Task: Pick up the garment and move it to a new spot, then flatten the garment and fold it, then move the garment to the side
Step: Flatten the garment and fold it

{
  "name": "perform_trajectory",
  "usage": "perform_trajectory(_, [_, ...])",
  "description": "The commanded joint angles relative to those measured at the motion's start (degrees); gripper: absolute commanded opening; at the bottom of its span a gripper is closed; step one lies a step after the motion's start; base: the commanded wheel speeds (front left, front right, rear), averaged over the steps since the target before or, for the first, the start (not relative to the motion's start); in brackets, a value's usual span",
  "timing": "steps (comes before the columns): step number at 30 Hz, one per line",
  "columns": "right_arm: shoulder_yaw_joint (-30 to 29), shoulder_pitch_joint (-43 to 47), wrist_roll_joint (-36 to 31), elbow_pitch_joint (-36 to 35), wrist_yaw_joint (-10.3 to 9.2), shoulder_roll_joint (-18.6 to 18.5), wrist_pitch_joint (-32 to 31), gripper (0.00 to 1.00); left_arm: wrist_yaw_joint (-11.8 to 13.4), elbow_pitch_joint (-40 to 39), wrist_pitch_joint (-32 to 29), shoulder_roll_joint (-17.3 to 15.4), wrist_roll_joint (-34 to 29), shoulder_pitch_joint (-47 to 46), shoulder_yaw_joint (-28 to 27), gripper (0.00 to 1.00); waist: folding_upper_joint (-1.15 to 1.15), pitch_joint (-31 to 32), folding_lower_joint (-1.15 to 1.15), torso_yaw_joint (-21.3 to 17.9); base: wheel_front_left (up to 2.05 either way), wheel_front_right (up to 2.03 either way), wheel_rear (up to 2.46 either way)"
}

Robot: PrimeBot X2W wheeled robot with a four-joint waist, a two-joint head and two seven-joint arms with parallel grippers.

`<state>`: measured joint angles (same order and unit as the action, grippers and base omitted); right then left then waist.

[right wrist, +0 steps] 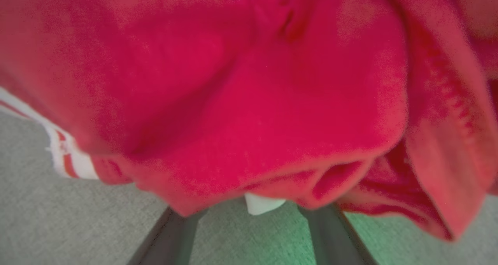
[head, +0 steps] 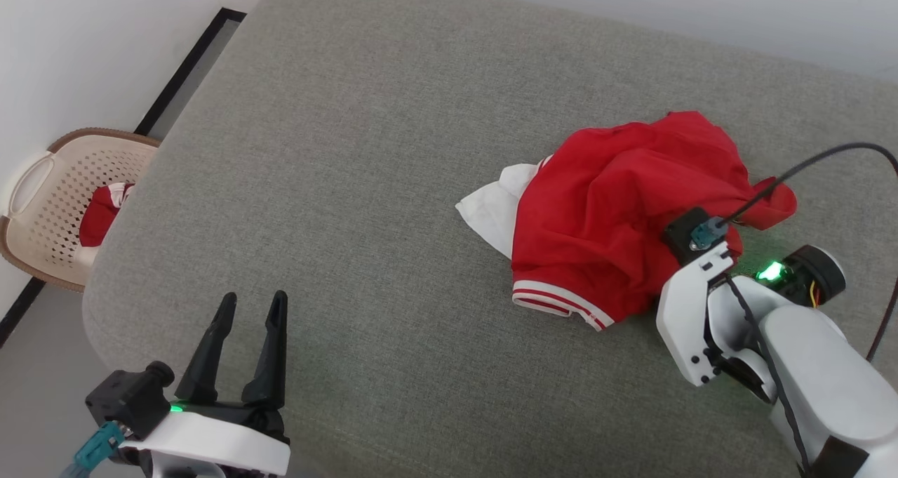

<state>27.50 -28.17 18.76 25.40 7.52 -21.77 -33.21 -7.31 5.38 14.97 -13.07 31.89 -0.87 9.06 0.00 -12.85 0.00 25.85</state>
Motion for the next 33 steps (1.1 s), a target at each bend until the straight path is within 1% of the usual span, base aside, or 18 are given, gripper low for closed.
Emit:
perform_trajectory(1, [1.73,1.16,-0.79,2.94,-0.07,-0.38,-1.43,0.00,-0.18,0.23,0.30,0.04,0.39,-0.59,-0.23,1.00,0.00,-0.06,0.00,0.05,0.00,0.00,0.00])
perform_trajectory(4, [1.48,0.22,0.26,3.25,-0.12,-0.40,-1.68,0.00,-0.18,0.42,0.31,0.02,0.41,-0.40,-0.72,1.00,0.00,0.28,0.00,-0.38,0.00,0.00,0.00])
perform_trajectory(7, [0.55,0.09,1.68,1.16,-0.12,-1.12,-2.12,0.00,-0.18,0.30,0.31,-0.19,0.40,0.55,-1.50,1.00,0.00,1.00,0.00,-1.29,0.00,0.00,0.00])
perform_trajectory(10, [-0.87,0.29,3.23,-3.30,-0.10,-2.08,-3.28,0.00,-0.18,0.01,0.30,-0.56,0.29,1.29,-2.40,1.00,0.00,1.80,0.00,-2.69,0.00,0.00,0.00])
perform_trajectory(14, [-3.76,2.37,5.19,-11.49,-0.09,-4.43,-6.17,0.00,-0.18,-0.44,0.30,-1.01,0.01,2.40,-3.40,1.00,0.00,2.61,0.00,-4.70,0.00,0.00,0.00])
perform_trajectory(16, [-5.84,4.01,5.44,-16.17,-0.09,-6.11,-8.15,0.00,-0.18,-0.68,0.30,-1.17,-0.21,2.62,-3.74,1.00,0.00,2.88,0.00,-5.67,0.00,0.00,0.00])
perform_trajectory(18, [-8.70,6.31,5.98,-20.52,-0.08,-7.05,-10.35,0.00,-0.18,-0.98,0.31,-1.28,-0.22,2.64,-4.04,1.00,0.00,3.07,0.00,-6.43,0.00,0.00,0.00])
perform_trajectory(20, [-12.40,9.05,5.86,-24.21,-0.09,-8.04,-12.38,0.00,-0.18,-1.04,0.30,-1.52,-0.23,2.96,-4.05,1.00,0.00,3.17,0.00,-7.08,0.00,0.00,0.00])
perform_trajectory(23, [-18.69,13.93,5.32,-28.03,-0.09,-8.03,-14.69,0.00,-0.18,-1.17,0.30,-1.69,-0.23,3.04,-4.10,1.00,0.00,3.19,0.00,-7.77,0.00,0.00,0.00])
perform_trajectory(24, [-20.93,15.56,4.64,-28.66,-0.09,-8.07,-15.10,0.00,-0.18,-1.16,0.30,-1.79,-0.19,2.96,-3.96,1.00,0.00,3.16,0.00,-7.89,0.00,0.00,0.00])
perform_trajectory(27, [-26.81,19.95,3.75,-28.86,-0.09,-6.21,-15.55,0.00,-0.18,-1.11,0.30,-1.90,0.01,2.49,-3.80,1.00,0.00,2.82,0.00,-8.25,0.00,0.00,0.00])
perform_trajectory(28, [-26.81,19.95,3.75,-28.86,-0.09,-6.21,-15.55,0.00,-0.18,-1.11,0.30,-1.90,0.01,2.49,-3.80,1.00,0.00,2.82,0.00,-8.25,0.00,0.00,0.00])
perform_trajectory(32, [-30.91,22.56,2.25,-25.12,-0.09,-3.71,-13.87,0.00,-0.19,-0.59,0.31,-2.31,0.38,1.55,-3.28,1.00,0.00,2.37,0.00,-8.60,0.00,0.00,0.00])
perform_trajectory(33, [-31.61,22.13,2.20,-21.81,-0.09,-2.23,-12.17,0.00,-0.19,-0.26,0.31,-2.57,0.44,1.08,-2.98,1.00,0.00,2.24,0.00,-8.80,0.00,0.00,0.00])
